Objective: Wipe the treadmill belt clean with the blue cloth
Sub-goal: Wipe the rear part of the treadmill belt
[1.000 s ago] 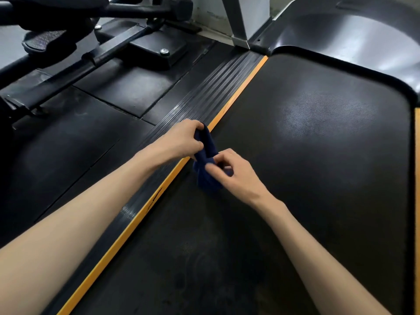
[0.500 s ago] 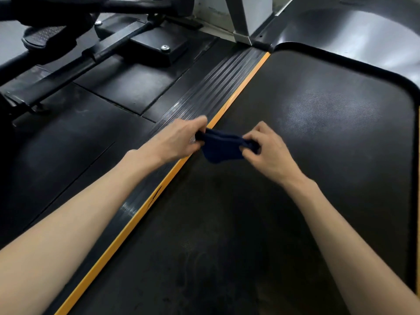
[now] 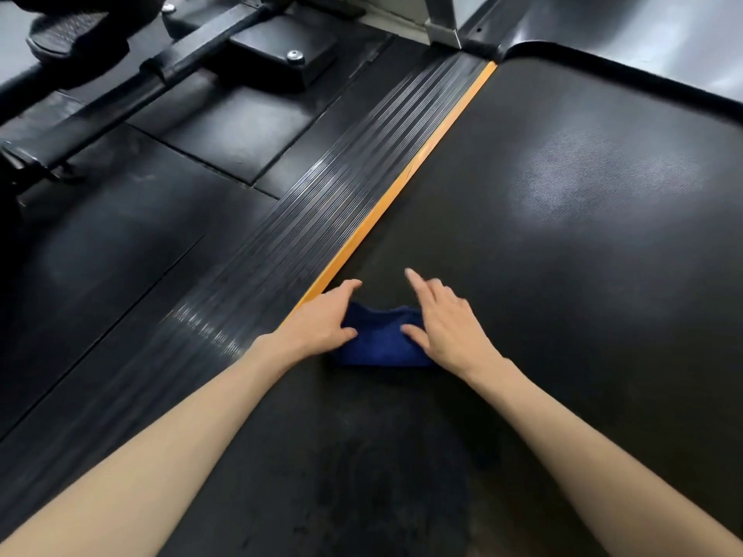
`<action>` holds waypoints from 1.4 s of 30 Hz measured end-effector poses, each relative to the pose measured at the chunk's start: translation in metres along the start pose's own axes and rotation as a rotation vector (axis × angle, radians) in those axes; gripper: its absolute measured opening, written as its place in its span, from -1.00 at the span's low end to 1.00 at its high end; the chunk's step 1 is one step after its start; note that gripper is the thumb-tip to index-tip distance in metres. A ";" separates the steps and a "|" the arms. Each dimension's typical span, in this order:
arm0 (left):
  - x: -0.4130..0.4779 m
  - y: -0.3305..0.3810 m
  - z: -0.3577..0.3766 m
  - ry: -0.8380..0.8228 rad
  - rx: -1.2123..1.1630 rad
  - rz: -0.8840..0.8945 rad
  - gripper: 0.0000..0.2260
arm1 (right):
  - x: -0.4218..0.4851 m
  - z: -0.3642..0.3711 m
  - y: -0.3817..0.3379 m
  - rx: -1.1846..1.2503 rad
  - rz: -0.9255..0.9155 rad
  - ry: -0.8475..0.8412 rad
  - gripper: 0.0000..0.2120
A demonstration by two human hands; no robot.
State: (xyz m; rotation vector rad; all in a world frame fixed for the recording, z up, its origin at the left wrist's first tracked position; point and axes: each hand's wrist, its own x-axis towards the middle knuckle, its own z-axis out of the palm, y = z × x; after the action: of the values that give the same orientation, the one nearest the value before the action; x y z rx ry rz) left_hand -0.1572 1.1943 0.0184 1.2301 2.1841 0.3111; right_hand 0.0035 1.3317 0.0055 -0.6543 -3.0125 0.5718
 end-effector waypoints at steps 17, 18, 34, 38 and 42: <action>-0.017 -0.059 -0.020 0.273 -0.068 -0.163 -0.42 | 0.096 0.009 0.110 -0.192 -0.138 0.265 -0.60; -0.017 -0.060 -0.020 0.255 -0.079 -0.171 -0.39 | 0.105 0.004 0.113 -0.175 0.111 0.326 -0.61; -0.018 -0.059 -0.031 0.178 -0.121 -0.203 -0.34 | 0.130 0.021 0.068 -0.263 0.083 0.377 -0.56; -0.018 -0.055 -0.028 0.195 -0.142 -0.233 -0.35 | 0.082 0.080 -0.025 -0.036 0.056 0.409 -0.63; -0.018 -0.055 -0.023 0.227 -0.130 -0.241 -0.33 | -0.039 0.107 -0.104 -0.038 -0.504 0.072 -0.63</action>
State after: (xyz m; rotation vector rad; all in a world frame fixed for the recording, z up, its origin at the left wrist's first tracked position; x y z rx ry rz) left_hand -0.2021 1.1517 0.0172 0.8857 2.4326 0.5035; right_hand -0.0114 1.1907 -0.0547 0.0928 -2.9483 0.4500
